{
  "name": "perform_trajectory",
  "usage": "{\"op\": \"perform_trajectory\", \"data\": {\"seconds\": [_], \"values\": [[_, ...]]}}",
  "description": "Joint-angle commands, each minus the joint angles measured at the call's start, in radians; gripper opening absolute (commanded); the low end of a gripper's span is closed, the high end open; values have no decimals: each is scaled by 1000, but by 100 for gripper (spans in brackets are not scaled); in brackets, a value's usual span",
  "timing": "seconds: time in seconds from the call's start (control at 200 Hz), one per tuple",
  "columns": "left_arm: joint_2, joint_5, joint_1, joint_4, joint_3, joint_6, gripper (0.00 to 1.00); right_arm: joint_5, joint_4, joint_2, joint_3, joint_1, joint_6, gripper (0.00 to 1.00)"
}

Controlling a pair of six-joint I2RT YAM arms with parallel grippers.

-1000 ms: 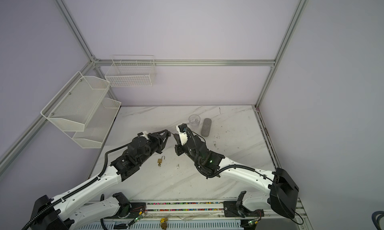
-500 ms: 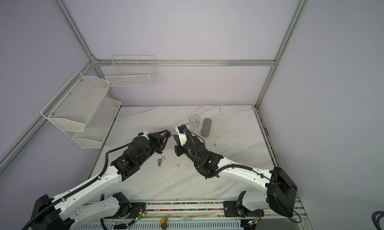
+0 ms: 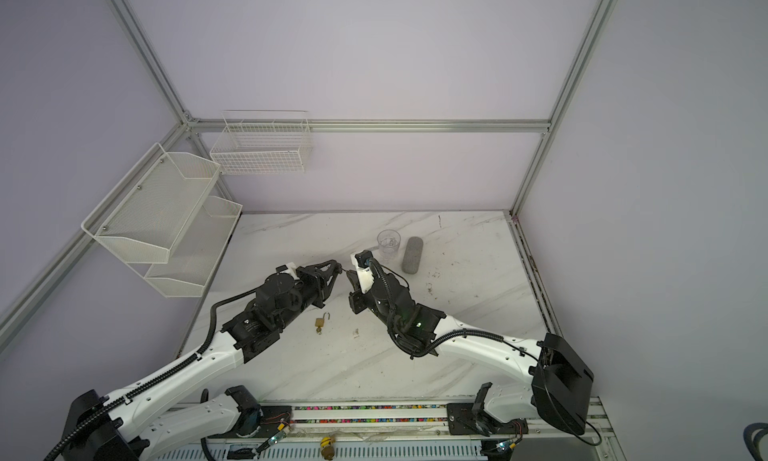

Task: Unlock with the key

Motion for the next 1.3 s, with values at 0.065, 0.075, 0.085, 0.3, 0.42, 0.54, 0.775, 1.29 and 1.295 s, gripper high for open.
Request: {"op": "perform_trajectory", "data": {"seconds": [0.065, 0.075, 0.085, 0.3, 0.42, 0.54, 0.775, 1.29, 1.295], "values": [[-4, 27, 5, 86, 6, 9, 0, 2, 37, 31, 3, 5, -18, 0], [-5, 28, 6, 87, 5, 9, 0, 2, 37, 31, 2, 5, -17, 0], [-5, 28, 5, 87, 5, 8, 0, 2, 38, 30, 2, 4, -18, 0], [-8, 45, 5, 87, 10, 21, 0, -15, 52, 22, 6, 6, -31, 0], [5, 89, 6, 89, 22, 25, 0, 10, 72, 19, 8, 8, -42, 0], [19, 144, 5, 96, 41, 38, 0, 96, 95, 8, -3, 8, -80, 0], [22, 190, 5, 23, 89, 100, 0, 72, 92, -12, 6, 8, -205, 0], [16, 186, 4, 81, 60, 61, 0, -64, 167, -13, -29, 7, 116, 0], [15, 187, 4, 80, 61, 61, 0, -65, 168, -13, -30, 8, 120, 0]]}}
